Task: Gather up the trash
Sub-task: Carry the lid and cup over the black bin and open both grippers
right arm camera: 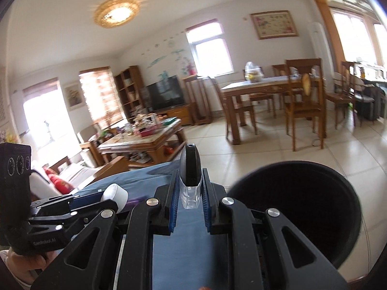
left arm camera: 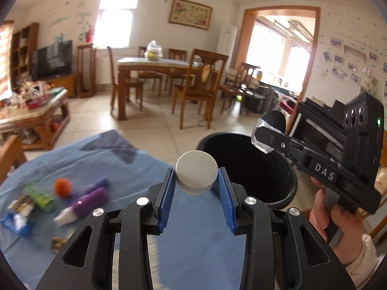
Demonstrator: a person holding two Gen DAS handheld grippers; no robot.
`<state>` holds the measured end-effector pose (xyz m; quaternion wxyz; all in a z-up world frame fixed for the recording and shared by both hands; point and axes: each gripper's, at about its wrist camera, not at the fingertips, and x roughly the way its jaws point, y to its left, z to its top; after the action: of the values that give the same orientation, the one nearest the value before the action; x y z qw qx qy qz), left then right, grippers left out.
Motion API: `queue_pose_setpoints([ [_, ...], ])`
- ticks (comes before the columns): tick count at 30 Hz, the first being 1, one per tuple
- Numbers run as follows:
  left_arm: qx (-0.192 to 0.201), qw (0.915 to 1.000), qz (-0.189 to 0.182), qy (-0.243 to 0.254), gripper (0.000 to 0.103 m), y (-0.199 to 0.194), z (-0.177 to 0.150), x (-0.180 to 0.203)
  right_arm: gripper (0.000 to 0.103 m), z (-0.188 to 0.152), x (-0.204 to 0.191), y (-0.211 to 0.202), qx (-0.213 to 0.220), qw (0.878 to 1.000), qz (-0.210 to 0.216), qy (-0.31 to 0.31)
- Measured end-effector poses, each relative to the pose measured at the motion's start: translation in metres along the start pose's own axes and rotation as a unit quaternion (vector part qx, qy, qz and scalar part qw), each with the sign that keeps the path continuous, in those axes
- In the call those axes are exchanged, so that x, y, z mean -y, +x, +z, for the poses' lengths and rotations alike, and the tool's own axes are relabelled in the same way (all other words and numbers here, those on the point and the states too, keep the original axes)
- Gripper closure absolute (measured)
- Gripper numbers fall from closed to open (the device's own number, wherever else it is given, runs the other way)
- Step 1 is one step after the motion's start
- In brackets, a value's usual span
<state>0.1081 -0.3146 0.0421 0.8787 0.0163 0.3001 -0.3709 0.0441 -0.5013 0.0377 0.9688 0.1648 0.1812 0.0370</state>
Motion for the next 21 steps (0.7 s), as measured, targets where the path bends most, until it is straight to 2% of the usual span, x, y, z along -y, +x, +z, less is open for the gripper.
queue_pose_setpoints([
  [11,-0.046,0.9967,-0.063,0.018,0.067,0.108,0.023,0.051,0.086,-0.019,0.095,0.005,-0.022,0.995,-0.075,0.068],
  [16,-0.074,0.9941,-0.074,0.029,0.067,0.146,0.018,0.068,0.086,-0.031,0.123,0.007,-0.032,0.991,-0.092,0.090],
  [21,-0.083,0.9932,-0.074,0.035,0.067,0.171,0.015,0.077,0.086,-0.040,0.136,0.004,-0.035,0.989,-0.099,0.101],
])
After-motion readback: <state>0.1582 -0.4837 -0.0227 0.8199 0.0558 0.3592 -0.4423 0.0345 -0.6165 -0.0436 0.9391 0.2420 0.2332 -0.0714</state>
